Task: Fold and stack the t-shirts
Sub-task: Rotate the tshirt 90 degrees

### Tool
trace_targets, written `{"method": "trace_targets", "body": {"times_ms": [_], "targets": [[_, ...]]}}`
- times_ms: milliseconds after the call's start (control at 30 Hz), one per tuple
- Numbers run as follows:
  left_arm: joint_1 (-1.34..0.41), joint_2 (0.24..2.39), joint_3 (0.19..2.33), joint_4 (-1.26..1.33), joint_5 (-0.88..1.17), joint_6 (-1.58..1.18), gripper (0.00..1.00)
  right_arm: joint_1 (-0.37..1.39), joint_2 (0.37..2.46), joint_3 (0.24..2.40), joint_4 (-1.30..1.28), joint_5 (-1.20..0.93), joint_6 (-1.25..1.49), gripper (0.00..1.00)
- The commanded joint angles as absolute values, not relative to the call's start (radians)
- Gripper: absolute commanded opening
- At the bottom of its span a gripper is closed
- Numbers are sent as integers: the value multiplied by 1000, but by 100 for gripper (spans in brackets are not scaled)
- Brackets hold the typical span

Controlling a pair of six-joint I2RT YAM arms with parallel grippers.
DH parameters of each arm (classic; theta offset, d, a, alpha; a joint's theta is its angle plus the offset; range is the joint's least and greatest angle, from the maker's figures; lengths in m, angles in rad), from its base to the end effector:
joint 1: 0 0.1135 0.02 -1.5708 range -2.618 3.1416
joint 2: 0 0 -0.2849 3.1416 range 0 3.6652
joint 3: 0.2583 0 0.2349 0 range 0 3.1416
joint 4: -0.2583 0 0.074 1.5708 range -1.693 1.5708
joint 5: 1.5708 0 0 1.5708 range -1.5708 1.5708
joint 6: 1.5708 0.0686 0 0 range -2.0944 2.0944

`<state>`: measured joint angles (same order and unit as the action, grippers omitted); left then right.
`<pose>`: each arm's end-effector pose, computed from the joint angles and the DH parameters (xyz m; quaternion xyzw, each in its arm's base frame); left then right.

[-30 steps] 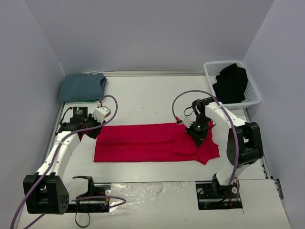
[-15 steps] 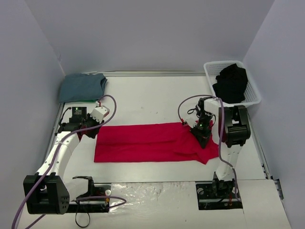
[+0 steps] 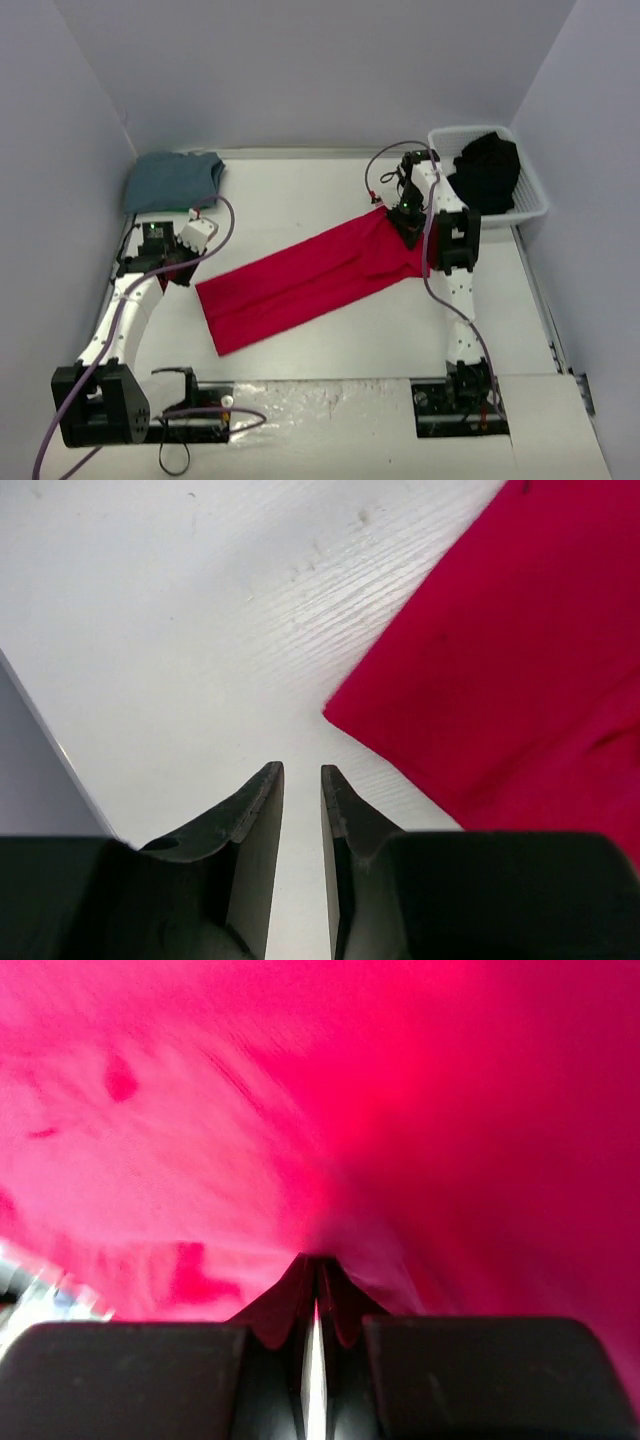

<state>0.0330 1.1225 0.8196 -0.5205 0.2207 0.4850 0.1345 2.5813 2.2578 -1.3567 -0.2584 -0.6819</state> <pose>0.2274 -0.0075 0.2564 0.2465 0.8928 -0.0062 0.3770 0.4737 0.0818 0.1101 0.3866 -0.9116 -0.1385 0.0174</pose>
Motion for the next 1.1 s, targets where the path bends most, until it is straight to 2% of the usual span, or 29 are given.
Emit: {"method": "trace_targets", "body": {"times_ms": [0, 33, 67, 133, 233, 433, 633, 1067], "targets": [[66, 1133, 864, -512, 187, 485, 21, 172, 2795, 2611, -1135, -250, -692, 0], [69, 1153, 874, -512, 186, 482, 21, 187, 2799, 2673, -1038, -230, -692, 0], [74, 1163, 885, -514, 183, 476, 21, 201, 2786, 2634, -955, -210, -693, 0], [78, 1178, 913, -522, 178, 462, 21, 239, 2685, 2425, -712, -175, -687, 0], [78, 1186, 937, -529, 183, 440, 21, 262, 2602, 2336, -568, -221, -655, 0], [78, 1206, 960, -534, 180, 425, 21, 255, 2528, 2355, -470, -262, -554, 0], [81, 1210, 948, -515, 170, 423, 21, 247, 2360, 2250, -365, -288, -493, 0], [150, 1147, 902, -511, 288, 407, 21, 267, 2054, 1849, -348, -310, -482, 0]]}}
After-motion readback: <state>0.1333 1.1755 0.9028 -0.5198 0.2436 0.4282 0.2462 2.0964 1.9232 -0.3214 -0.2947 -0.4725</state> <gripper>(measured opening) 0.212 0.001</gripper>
